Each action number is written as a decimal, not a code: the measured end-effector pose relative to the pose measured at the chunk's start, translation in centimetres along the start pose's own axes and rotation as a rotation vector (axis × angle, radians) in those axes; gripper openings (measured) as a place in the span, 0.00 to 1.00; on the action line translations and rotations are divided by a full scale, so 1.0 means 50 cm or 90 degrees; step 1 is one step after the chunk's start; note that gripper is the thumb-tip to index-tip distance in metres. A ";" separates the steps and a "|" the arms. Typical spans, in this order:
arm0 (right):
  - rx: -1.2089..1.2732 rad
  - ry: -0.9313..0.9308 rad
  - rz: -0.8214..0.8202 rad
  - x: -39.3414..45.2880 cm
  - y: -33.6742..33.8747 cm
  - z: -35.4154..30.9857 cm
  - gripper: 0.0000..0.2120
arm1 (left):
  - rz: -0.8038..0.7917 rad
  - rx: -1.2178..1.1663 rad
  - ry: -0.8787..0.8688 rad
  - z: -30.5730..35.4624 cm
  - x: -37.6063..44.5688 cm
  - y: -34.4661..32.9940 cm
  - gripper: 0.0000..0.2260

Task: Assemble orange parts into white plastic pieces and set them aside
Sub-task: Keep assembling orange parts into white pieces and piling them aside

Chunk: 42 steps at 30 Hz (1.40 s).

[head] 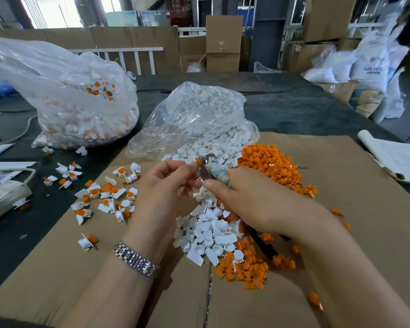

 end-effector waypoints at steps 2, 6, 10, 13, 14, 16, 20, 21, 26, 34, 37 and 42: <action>-0.016 -0.011 0.038 0.004 -0.003 0.002 0.23 | 0.009 -0.010 0.004 -0.001 0.000 0.002 0.03; -0.086 -0.017 0.092 0.010 0.000 0.006 0.22 | 0.004 -0.030 0.024 -0.007 -0.002 0.003 0.02; -0.085 -0.011 0.107 0.013 0.007 0.003 0.24 | 0.000 -0.026 0.017 -0.007 0.003 0.006 0.03; -0.004 -0.015 0.066 0.009 0.008 0.001 0.26 | 0.015 0.004 -0.021 0.003 0.006 0.017 0.04; 0.005 -0.024 0.052 0.005 0.012 0.005 0.27 | 0.040 0.041 -0.048 0.010 0.005 0.027 0.04; -0.005 -0.044 0.057 -0.001 0.031 0.020 0.26 | 0.136 0.190 -0.124 0.032 0.003 0.058 0.04; -0.116 -0.117 0.154 -0.002 0.085 0.084 0.20 | 0.323 0.459 -0.222 0.082 -0.003 0.108 0.02; -0.155 -0.144 0.169 -0.001 0.091 0.103 0.19 | 0.354 0.517 -0.218 0.087 0.000 0.114 0.05; -0.293 -0.279 0.204 -0.002 0.090 0.180 0.26 | 0.247 0.621 -0.285 0.082 0.001 0.065 0.08; -0.247 -0.248 0.178 0.014 0.069 0.181 0.32 | -0.062 0.846 -0.175 -0.014 0.005 -0.021 0.11; -0.231 -0.172 0.227 0.014 0.083 0.158 0.24 | -0.060 0.852 -0.171 -0.014 0.008 -0.019 0.11; -0.299 -0.029 0.171 0.021 0.067 0.117 0.06 | -0.063 0.878 -0.216 -0.014 0.011 -0.019 0.08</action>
Point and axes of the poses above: each hand's wrist, its own x-axis towards the middle knuckle, its own y-axis out of the back of the hand, z = x × y, the point moved 8 cm from there along x, towards the middle knuckle, and after that the axes turned 4 degrees about y, right-handed, at the moved point
